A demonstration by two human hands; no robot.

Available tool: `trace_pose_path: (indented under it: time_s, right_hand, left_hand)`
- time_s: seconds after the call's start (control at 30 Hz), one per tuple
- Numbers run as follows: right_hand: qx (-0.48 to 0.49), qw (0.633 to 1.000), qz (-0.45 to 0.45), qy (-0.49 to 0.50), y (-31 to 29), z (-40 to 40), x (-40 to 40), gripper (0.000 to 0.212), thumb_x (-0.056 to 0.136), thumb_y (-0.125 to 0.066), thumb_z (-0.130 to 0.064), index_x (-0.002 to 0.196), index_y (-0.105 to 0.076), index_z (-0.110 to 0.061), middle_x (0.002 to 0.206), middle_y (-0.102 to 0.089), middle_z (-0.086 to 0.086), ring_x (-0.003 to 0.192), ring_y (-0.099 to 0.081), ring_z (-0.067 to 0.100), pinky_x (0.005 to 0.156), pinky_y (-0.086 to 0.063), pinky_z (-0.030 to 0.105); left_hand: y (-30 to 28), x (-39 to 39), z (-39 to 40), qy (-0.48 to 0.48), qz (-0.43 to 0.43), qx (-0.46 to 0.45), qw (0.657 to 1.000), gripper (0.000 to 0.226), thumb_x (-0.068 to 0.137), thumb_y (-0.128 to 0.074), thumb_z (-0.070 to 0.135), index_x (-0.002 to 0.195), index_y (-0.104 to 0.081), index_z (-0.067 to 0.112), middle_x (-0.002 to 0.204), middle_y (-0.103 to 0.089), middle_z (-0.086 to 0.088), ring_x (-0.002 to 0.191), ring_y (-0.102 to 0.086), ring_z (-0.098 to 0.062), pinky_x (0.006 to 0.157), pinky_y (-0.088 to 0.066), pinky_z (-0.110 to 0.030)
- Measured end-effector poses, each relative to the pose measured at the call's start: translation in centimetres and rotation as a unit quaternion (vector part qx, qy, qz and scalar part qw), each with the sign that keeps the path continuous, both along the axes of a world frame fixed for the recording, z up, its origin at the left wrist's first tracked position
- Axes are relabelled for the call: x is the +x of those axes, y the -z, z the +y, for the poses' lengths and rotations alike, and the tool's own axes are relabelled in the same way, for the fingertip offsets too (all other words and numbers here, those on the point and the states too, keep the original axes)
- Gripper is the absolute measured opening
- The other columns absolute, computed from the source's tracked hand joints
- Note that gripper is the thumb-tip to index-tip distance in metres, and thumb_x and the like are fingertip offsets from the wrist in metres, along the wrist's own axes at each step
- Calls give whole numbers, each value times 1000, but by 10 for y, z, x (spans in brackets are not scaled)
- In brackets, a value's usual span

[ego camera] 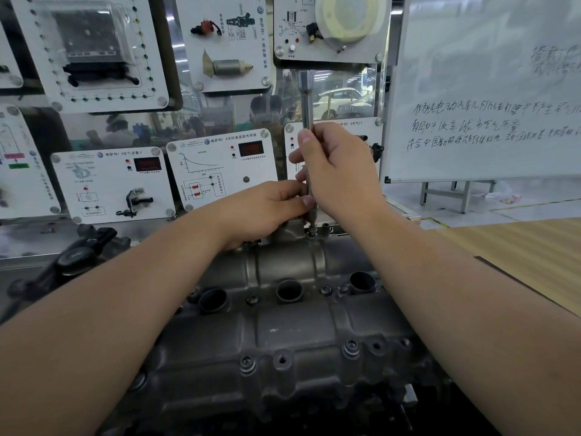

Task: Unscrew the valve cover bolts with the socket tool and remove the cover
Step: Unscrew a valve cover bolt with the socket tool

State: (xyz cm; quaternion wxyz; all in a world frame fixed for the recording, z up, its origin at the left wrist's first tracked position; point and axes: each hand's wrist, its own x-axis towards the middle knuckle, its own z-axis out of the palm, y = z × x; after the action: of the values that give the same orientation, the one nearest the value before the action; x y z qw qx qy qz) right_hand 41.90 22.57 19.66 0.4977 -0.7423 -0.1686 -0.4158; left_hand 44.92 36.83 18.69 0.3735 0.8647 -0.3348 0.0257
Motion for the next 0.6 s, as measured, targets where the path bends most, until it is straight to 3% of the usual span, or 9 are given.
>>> trace_pose_path:
  time_s: [0.13,0.23,0.3,0.43,0.53,0.6]
  right_hand:
    - [-13,1000,-4,-1,1,-2,2,10,100,-60,-38,101,-58,-28,80,-74,-10,65,-69,5,63,-59,31]
    - [0,1000,-1,-15,1,-2,1,11,103,-56,-32,99,-47,-36,81,-74,-12,62,-68,5,53,-54,22]
    - [-4,1000,5,-10,0,-3,1,9,105,-53,-31,97,-50,-33,82,-73,-13,66,-69,3,56,-51,18]
    - [-52,998,2,17,0,-2,1,27,107,-47,-34,99,-63,-13,85,-71,-12,77,-65,3,68,-50,22]
    - [-59,998,-10,29,0,-3,2,32,107,-47,-31,83,-59,-15,78,-67,-1,74,-56,8,61,-42,16]
    - [-67,996,-23,46,-2,-3,2,39,107,-49,-29,68,-45,-24,64,-52,-7,63,-48,4,56,-36,15]
  left_hand:
    - [0,-2,0,0,-3,10,1000,30,107,-51,35,127,-66,18,125,-72,-3,125,-61,-27,112,-42,-49]
    - [-2,-2,0,-10,21,-9,1000,36,107,-48,40,129,-67,19,131,-70,1,128,-61,-19,113,-43,-39]
    - [-6,-3,1,-22,73,-72,995,43,109,-40,47,129,-68,22,130,-71,3,126,-62,-14,116,-39,-36]
    - [-15,-3,8,-12,133,-230,964,35,109,-40,34,110,-72,20,115,-77,-2,118,-68,-16,115,-39,-44]
    - [-11,-2,7,-9,88,-159,983,22,105,-52,21,109,-73,23,115,-77,-1,116,-69,-16,112,-44,-41]
    - [-7,-2,5,-16,47,-80,996,18,104,-58,19,104,-74,29,113,-77,-2,115,-68,-21,109,-49,-40]
